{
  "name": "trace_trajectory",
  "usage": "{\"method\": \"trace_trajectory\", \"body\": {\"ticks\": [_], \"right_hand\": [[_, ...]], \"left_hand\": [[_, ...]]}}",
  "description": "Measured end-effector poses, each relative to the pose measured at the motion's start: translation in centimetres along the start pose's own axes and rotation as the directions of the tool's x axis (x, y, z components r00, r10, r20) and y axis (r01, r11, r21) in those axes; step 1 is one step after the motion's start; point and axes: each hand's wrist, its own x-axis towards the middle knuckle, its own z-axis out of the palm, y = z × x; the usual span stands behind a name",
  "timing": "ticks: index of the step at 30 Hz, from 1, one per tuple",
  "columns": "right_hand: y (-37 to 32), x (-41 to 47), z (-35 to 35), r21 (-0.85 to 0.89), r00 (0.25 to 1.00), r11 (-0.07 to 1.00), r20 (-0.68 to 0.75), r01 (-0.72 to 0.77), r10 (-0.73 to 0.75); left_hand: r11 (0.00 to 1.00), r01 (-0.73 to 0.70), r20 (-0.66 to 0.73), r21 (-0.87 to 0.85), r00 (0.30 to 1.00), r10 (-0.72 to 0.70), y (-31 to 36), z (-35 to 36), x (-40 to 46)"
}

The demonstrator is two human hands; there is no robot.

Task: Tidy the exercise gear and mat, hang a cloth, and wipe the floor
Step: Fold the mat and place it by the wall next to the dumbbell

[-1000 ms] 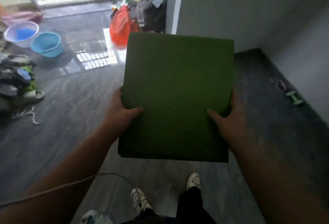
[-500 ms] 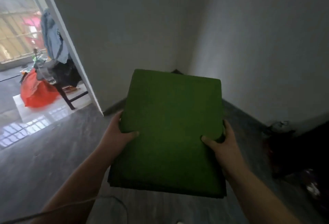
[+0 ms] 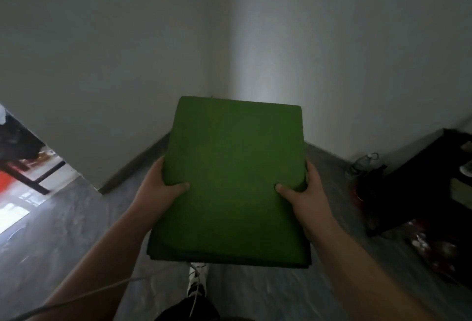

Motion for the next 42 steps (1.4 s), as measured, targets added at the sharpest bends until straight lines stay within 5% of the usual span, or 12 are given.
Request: {"method": "trace_trajectory", "body": {"ticks": [13, 23, 34, 42], "right_hand": [[-2.7, 20.2, 1.8, 0.001, 0.966, 0.997, -0.245, -0.081, 0.079], [-2.3, 30.0, -7.5, 0.053, 0.887, 0.993, -0.446, -0.105, 0.118], [1.7, 46.0, -24.1, 0.082, 0.884, 0.982, -0.429, -0.168, 0.187], [3.4, 55.4, -27.9, 0.118, 0.899, 0.971, -0.368, -0.206, 0.235]], "left_hand": [[0.978, -0.118, 0.253, 0.169, 0.965, 0.073, 6.2, 6.6, 25.9], [0.934, -0.294, 0.451, 0.2, 0.874, 0.179, 14.4, 21.6, 36.3], [0.922, -0.282, 0.463, 0.264, 0.876, 0.136, 21.5, 42.4, 44.3], [0.935, -0.176, 0.452, 0.309, 0.892, 0.019, 23.0, 49.4, 49.8]]}}
